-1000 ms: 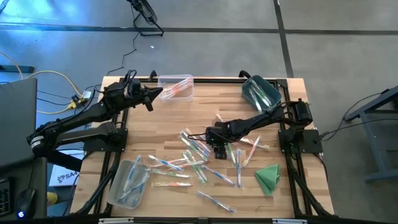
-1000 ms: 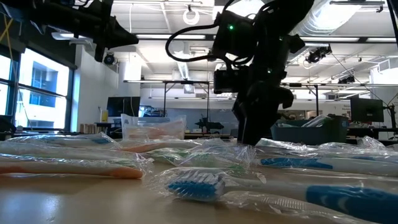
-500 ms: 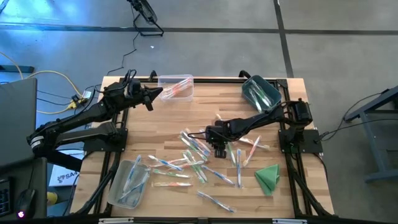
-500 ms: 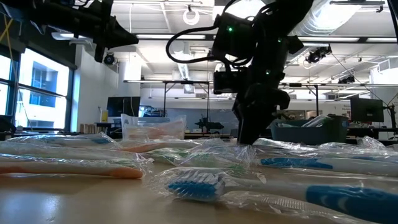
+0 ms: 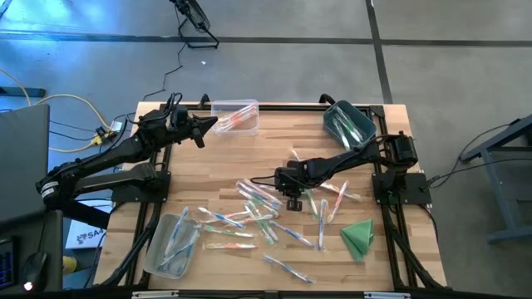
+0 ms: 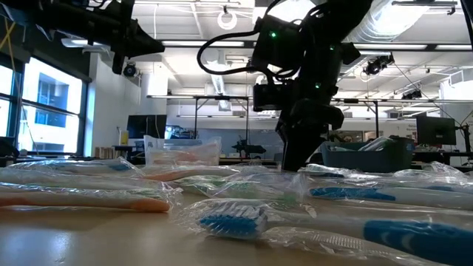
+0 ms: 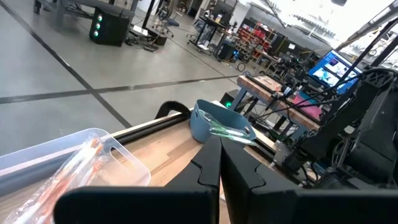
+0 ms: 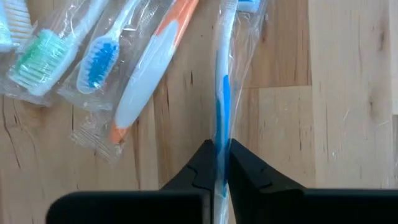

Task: Pick & Place Toothbrushes
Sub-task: Put the blue toothbrush into the gray bin

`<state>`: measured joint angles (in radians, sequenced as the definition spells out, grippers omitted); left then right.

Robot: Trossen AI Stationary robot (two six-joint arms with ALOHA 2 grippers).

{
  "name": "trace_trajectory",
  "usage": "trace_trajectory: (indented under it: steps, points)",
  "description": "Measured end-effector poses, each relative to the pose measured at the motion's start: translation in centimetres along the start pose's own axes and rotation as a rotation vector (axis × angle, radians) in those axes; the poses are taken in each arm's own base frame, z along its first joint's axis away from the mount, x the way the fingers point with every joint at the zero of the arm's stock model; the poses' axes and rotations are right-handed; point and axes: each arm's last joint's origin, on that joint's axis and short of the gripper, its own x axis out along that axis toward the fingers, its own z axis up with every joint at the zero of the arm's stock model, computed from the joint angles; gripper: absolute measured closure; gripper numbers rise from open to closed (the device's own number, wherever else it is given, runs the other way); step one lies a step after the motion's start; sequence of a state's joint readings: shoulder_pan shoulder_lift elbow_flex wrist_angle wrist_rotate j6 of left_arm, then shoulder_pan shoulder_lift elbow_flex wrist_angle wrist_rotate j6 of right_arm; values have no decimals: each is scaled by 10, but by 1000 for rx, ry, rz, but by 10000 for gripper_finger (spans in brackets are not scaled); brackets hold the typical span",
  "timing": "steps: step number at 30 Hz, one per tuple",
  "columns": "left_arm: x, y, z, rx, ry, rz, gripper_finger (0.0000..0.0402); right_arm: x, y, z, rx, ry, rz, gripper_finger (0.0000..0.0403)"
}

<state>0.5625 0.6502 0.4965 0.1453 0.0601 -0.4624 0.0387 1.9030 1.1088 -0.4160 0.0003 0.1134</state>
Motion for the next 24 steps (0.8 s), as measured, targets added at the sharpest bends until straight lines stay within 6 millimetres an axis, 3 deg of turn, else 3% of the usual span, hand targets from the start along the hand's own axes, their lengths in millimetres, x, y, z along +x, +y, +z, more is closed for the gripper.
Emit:
trace_trajectory:
  steps: [11, 24]
  points:
    - [0, 2, -3, -51, 35, 19, 401, -11, -9, 5, 43, -50, 58, 390]
    - [0, 2, -4, -52, 39, 21, 401, -34, -56, 18, 103, -193, 72, 390]
